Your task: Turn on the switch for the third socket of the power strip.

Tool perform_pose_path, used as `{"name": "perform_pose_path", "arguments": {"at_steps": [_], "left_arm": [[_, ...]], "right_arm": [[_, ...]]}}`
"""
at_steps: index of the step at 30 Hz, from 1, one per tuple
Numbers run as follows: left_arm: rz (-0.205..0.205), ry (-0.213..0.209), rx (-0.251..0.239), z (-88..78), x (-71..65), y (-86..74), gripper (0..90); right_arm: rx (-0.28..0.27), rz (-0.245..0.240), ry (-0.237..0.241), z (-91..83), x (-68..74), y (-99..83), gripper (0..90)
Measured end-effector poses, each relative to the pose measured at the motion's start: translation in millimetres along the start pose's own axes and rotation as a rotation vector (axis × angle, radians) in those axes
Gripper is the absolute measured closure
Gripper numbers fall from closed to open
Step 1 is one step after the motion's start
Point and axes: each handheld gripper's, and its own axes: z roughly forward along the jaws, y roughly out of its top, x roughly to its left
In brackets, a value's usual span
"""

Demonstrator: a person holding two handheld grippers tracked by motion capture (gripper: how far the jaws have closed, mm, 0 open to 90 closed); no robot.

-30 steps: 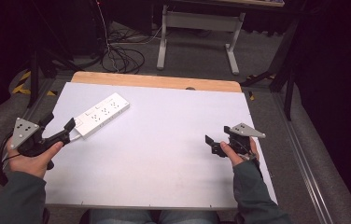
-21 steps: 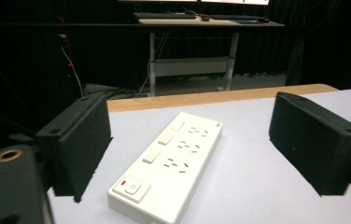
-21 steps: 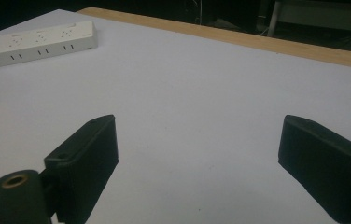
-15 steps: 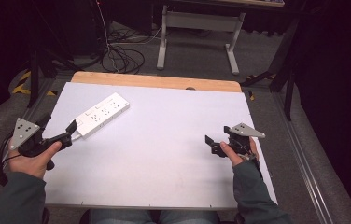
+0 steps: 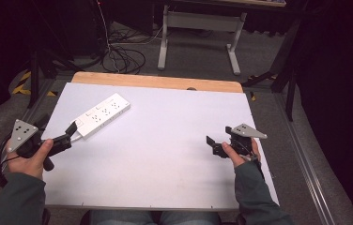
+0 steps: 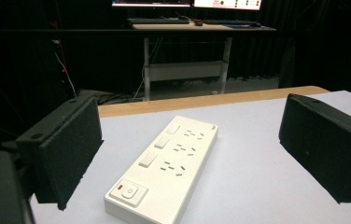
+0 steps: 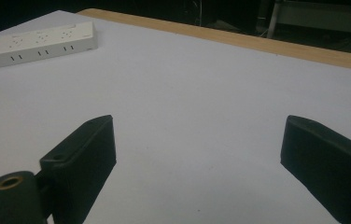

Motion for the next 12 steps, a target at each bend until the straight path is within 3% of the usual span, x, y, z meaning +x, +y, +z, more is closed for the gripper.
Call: {"name": "perform_pose_path", "arguments": {"at_steps": [12], "left_arm": [[-0.009, -0.003, 0.006, 1.8, 0.7, -0.8, 6.7]], "right_arm": [[-0.002, -0.002, 0.000, -0.7, -0.4, -0.7, 10.8]]}}
